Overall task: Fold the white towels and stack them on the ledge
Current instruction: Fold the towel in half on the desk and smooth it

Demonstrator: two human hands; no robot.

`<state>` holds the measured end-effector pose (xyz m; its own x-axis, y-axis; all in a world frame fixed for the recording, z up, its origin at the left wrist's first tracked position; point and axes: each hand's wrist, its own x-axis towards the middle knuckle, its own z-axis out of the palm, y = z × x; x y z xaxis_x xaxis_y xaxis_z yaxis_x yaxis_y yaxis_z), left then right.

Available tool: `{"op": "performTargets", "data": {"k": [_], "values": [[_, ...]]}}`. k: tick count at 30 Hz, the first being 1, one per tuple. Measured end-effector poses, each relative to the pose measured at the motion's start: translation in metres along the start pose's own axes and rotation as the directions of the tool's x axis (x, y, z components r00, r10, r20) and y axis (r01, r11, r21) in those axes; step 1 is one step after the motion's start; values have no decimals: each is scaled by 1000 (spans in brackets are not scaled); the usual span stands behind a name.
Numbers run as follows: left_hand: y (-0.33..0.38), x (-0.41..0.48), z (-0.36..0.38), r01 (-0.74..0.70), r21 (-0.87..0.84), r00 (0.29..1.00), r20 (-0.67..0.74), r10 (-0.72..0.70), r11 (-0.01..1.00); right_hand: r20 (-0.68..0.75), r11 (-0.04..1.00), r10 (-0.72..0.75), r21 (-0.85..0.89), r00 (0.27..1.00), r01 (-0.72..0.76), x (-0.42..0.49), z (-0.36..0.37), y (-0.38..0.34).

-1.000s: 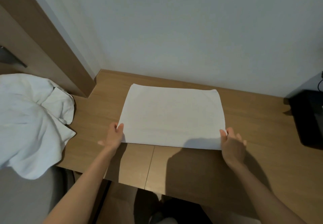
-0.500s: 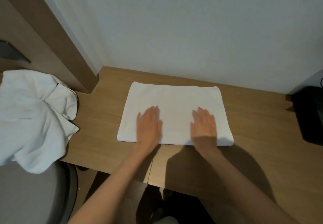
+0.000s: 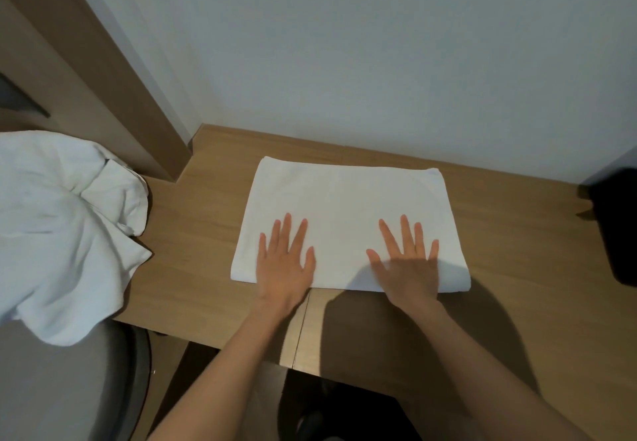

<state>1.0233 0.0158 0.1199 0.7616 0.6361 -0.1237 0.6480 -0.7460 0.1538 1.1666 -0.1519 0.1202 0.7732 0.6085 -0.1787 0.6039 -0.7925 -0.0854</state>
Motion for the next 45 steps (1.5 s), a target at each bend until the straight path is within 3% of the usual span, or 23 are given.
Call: {"op": "performTargets", "data": {"k": [4, 8, 12, 15, 19, 24, 32, 35, 40, 45], "values": [[-31, -6, -9, -39, -38, 999, -3, 39, 999, 21, 1000, 6, 26, 1000, -6, -6, -7, 30], [-43, -9, -16, -138, 10, 985, 110, 136, 990, 122, 998, -31, 50, 992, 25, -9, -14, 35], [-68, -20, -25, -288, 87, 943, 202, 266, 954, 202, 978, -182, 135, 962, 157, -22, -21, 32], [-81, -26, -30, -323, 139, 937, 182, 297, 936, 223, 958, -288, 67, 931, 280, -38, -17, 23], [-81, -33, -33, -330, 181, 941, 142, 307, 927, 222, 968, -238, -29, 945, 251, -41, -19, 14], [-76, -42, -35, -278, 197, 956, 151, 251, 940, 105, 994, -107, 21, 989, 105, -56, -25, 26], [-87, -90, -34, -249, 157, 965, 123, 232, 956, -47, 988, -123, 89, 991, 127, -100, -22, 37], [-97, -110, -39, -255, 68, 965, 85, 249, 965, -115, 982, -166, 71, 979, 175, -124, -20, 35], [-117, -142, -42, -311, -53, 950, -44, 309, 949, -132, 991, -111, 59, 985, 120, -156, -18, 35], [-134, -149, -42, -240, -253, 971, -75, 229, 937, -171, 951, 17, 307, 985, 37, -160, -22, 44]]}}
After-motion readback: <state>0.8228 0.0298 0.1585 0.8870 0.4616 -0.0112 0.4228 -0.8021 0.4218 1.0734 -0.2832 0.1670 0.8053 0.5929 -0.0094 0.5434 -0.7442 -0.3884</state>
